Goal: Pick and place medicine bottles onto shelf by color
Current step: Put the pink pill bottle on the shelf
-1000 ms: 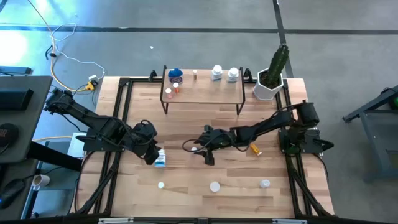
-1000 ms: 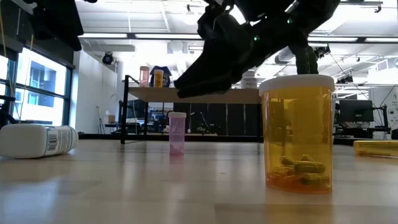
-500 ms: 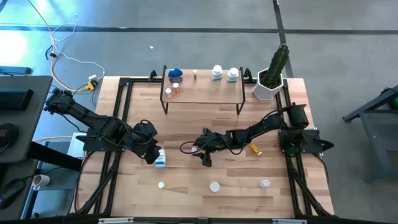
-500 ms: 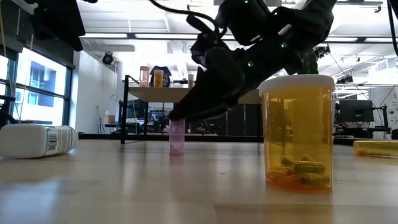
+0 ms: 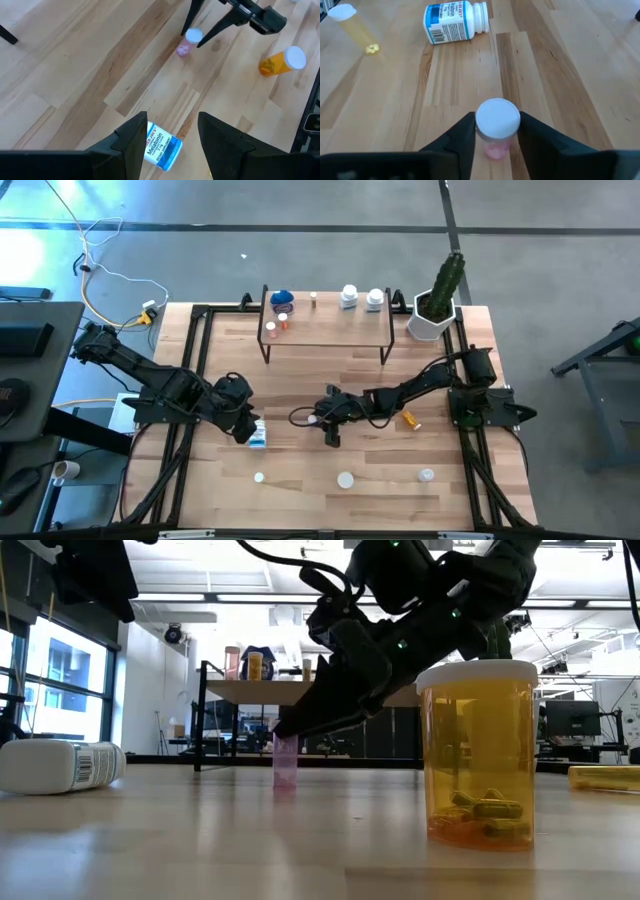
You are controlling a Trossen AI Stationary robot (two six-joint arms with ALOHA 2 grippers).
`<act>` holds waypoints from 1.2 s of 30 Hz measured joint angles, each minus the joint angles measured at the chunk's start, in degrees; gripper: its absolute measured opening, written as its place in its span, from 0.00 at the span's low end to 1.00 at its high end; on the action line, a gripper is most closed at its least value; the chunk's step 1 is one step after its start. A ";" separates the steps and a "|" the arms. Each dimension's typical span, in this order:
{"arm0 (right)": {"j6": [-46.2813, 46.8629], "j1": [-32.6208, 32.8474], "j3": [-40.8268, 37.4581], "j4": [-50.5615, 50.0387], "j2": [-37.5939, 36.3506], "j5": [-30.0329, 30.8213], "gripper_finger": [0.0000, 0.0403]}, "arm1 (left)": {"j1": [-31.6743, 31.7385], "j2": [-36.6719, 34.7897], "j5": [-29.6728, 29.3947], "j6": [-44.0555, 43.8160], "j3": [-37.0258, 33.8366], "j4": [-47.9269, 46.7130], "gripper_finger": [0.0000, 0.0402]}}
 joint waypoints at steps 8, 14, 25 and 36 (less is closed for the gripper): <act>0.09 0.00 0.00 -0.02 -0.01 -0.08 0.23 | 0.02 0.00 0.00 0.00 0.00 -0.02 0.41; 1.49 0.00 -0.04 0.12 -0.65 -0.36 0.24 | 0.07 0.00 -0.03 0.00 0.00 -0.46 0.41; 5.69 -3.94 -0.08 0.02 -8.45 5.17 0.24 | 3.50 -0.02 -6.03 5.80 0.00 -0.59 0.41; 3.80 -10.05 -0.07 -3.07 -21.03 13.15 0.24 | 8.56 -0.02 -10.74 9.46 0.00 -0.36 0.41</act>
